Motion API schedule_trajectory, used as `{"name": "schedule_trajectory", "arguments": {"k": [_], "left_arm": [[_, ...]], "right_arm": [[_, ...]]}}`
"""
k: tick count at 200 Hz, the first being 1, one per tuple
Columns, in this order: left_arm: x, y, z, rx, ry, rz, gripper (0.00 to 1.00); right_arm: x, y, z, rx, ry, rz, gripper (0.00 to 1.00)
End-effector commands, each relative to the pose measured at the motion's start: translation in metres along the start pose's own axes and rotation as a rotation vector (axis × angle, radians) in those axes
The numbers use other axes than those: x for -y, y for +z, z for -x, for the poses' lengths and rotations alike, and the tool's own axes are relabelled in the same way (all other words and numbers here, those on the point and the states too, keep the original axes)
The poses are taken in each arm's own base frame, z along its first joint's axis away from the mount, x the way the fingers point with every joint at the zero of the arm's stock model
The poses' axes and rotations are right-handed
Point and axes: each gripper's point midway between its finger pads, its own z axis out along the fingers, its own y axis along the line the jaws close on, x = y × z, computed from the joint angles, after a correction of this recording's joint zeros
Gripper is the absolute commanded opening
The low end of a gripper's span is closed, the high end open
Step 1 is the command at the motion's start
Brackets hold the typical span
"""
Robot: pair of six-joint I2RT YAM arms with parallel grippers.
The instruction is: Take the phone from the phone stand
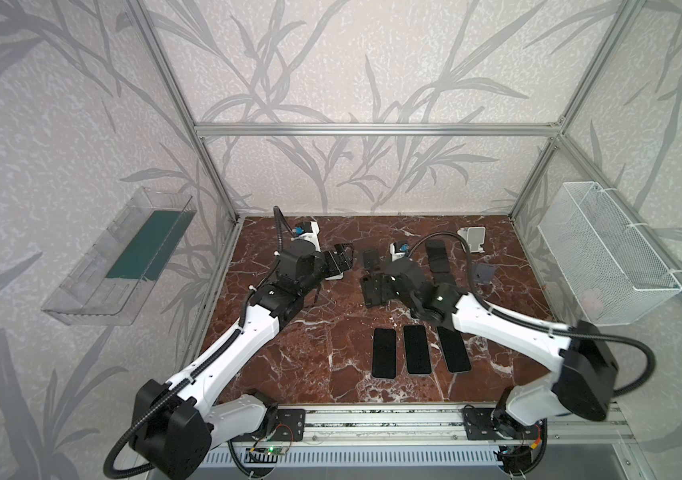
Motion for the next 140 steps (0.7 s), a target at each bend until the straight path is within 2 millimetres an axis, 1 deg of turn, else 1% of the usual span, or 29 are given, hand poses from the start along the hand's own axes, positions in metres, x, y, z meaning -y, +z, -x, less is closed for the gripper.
{"name": "schedule_trajectory", "arguments": {"k": [1,7,19,32,48,53,60,66,73,79,85,91,99,103,110,111,119,126,140], "left_arm": [[0.008,-0.035,0.052,0.165,0.173,0.068,0.99],[0.003,-0.041,0.059,0.194,0.198,0.103,0.99],[-0.004,-0.053,0.073,0.262,0.249,0.172,0.99],[-0.014,-0.062,0.084,0.314,0.319,0.248,0.99],[-0.04,-0.074,0.094,0.382,0.365,0.42,0.99],[-0.046,-0.076,0.096,0.403,0.396,0.457,0.99],[-0.052,-0.074,0.09,0.404,0.459,0.478,0.99],[-0.058,-0.072,0.08,0.4,0.508,0.478,0.99],[-0.063,-0.067,0.066,0.392,0.529,0.451,0.99],[-0.072,-0.06,0.045,0.365,0.536,0.42,0.99],[-0.079,-0.055,0.031,0.367,0.522,0.397,0.99],[-0.089,-0.052,0.016,0.363,0.509,0.391,0.99],[-0.103,-0.051,0.002,0.373,0.508,0.408,0.99],[-0.107,-0.052,-0.001,0.387,0.52,0.419,0.99],[-0.121,-0.052,-0.013,0.389,0.554,0.449,0.99],[-0.121,-0.053,-0.011,0.401,0.555,0.451,0.99],[-0.135,-0.054,-0.017,0.428,0.568,0.491,0.99],[-0.146,-0.057,-0.018,0.46,0.56,0.522,0.99],[-0.165,-0.052,-0.023,0.458,0.585,0.563,0.99]], "right_arm": [[-0.003,-0.04,0.021,0.142,-0.258,0.107,0.99],[0.008,-0.047,0.023,0.175,-0.264,0.064,0.99],[0.045,-0.056,0.021,0.241,-0.259,-0.094,0.99],[0.069,-0.063,0.017,0.277,-0.361,-0.209,0.99],[0.103,-0.066,0.012,0.262,-0.437,-0.392,0.99],[0.112,-0.066,0.011,0.253,-0.452,-0.433,0.99],[0.124,-0.065,0.009,0.24,-0.465,-0.473,0.99],[0.13,-0.061,0.008,0.23,-0.481,-0.472,0.99],[0.13,-0.053,0.003,0.212,-0.531,-0.401,0.99],[0.129,-0.048,-0.005,0.2,-0.552,-0.328,0.99],[0.138,-0.047,-0.008,0.206,-0.503,-0.317,0.99],[0.151,-0.05,-0.005,0.234,-0.4,-0.348,0.99],[0.165,-0.053,-0.004,0.263,-0.306,-0.361,0.99],[0.168,-0.052,-0.003,0.279,-0.3,-0.343,0.99],[0.174,-0.05,-0.005,0.295,-0.318,-0.336,0.99],[0.175,-0.05,-0.005,0.296,-0.32,-0.339,0.99],[0.19,-0.048,-0.007,0.299,-0.333,-0.385,0.99],[0.203,-0.046,-0.009,0.291,-0.336,-0.419,0.99],[0.235,-0.042,-0.019,0.257,-0.263,-0.46,0.99]]}}
